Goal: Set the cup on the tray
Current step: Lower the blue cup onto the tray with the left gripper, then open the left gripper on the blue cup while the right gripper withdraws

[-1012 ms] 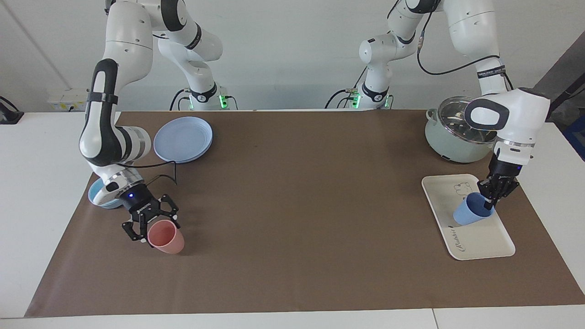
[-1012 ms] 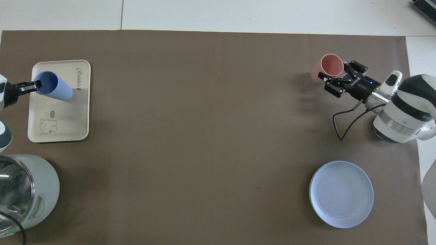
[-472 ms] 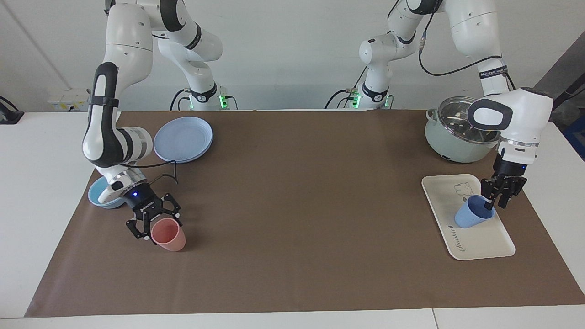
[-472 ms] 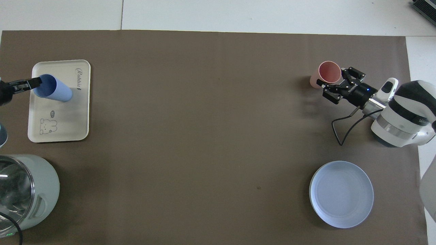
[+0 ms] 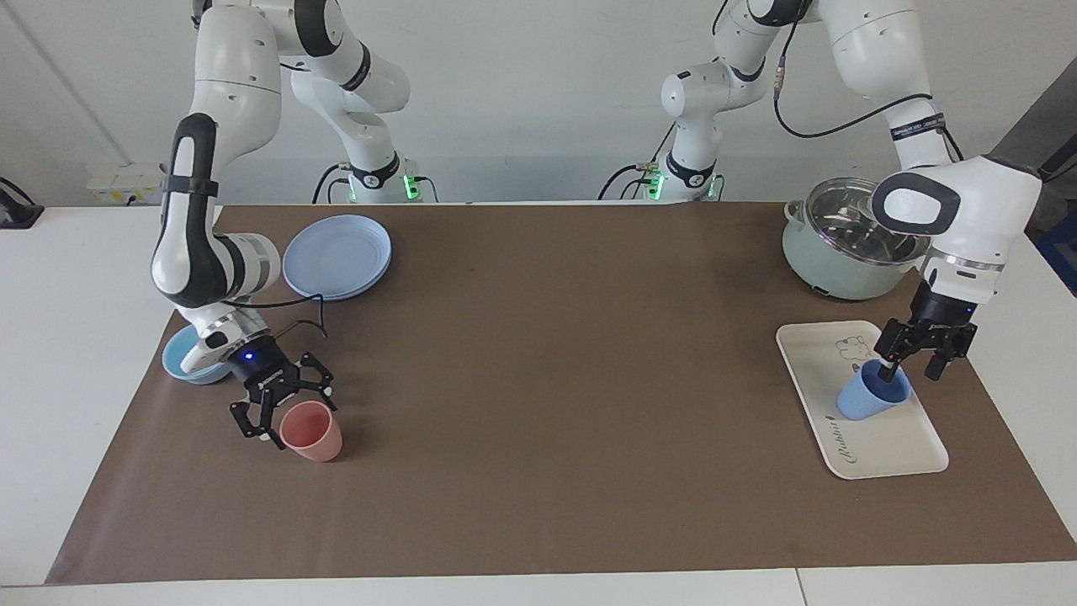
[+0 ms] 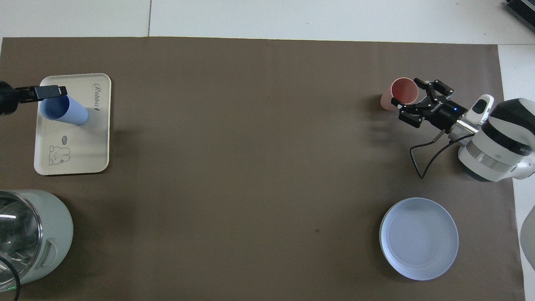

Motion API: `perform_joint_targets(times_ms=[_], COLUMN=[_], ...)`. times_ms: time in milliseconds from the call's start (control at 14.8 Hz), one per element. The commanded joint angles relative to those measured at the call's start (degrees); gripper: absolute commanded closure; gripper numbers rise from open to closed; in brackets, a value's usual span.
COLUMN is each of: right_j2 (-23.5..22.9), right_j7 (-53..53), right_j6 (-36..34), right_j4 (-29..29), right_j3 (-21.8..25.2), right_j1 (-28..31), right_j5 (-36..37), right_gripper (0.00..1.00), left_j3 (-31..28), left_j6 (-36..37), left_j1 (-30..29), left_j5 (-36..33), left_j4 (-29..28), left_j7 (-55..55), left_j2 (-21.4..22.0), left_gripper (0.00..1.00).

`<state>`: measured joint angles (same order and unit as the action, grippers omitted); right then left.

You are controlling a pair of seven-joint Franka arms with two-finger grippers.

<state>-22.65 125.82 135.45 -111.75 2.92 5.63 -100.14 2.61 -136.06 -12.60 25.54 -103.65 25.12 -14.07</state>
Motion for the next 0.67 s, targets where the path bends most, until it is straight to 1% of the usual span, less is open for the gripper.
perform_joint_targets(times_ms=[0, 135, 337, 405, 472, 607], right_j2=[4.97, 7.08, 9.72, 10.69, 11.57, 12.71], right_j7=[-1.09, -3.20, -7.41, -9.95, -12.67, -16.81], right_j6=[3.23, 4.99, 8.59, 9.99, 11.57, 13.08], right_j4=[-3.20, -4.61, -5.49, -5.67, -5.93, -6.20], right_j3=[-0.55, -0.46, -0.46, -0.46, -0.46, -0.46], right_j1=[-0.26, -0.88, -2.81, -3.51, -4.30, -5.28], right_j5=[-1.28, -0.85, 1.00, 1.79, 3.19, 6.96], right_gripper=[0.00, 0.00, 0.00, 0.00, 0.00, 0.00], left_j3=[-0.59, -0.15, -0.15, -0.15, -0.15, -0.67], left_j6=[11.74, 21.93, 37.05, 40.84, 43.05, 46.14], left_j1=[2.05, 2.49, 6.34, 8.10, 10.03, 13.99], left_j5=[-2.68, -7.15, -13.74, -16.64, -19.71, -24.99], left_j4=[7.12, 12.48, 19.87, 21.54, 22.86, 23.31], left_j7=[-6.12, -9.38, -14.90, -17.10, -18.34, -19.41], left_j2=[-0.08, -0.08, -0.52, -0.61, -0.52, -0.17], left_gripper=[0.00, 0.00, 0.00, 0.00, 0.00, 0.00])
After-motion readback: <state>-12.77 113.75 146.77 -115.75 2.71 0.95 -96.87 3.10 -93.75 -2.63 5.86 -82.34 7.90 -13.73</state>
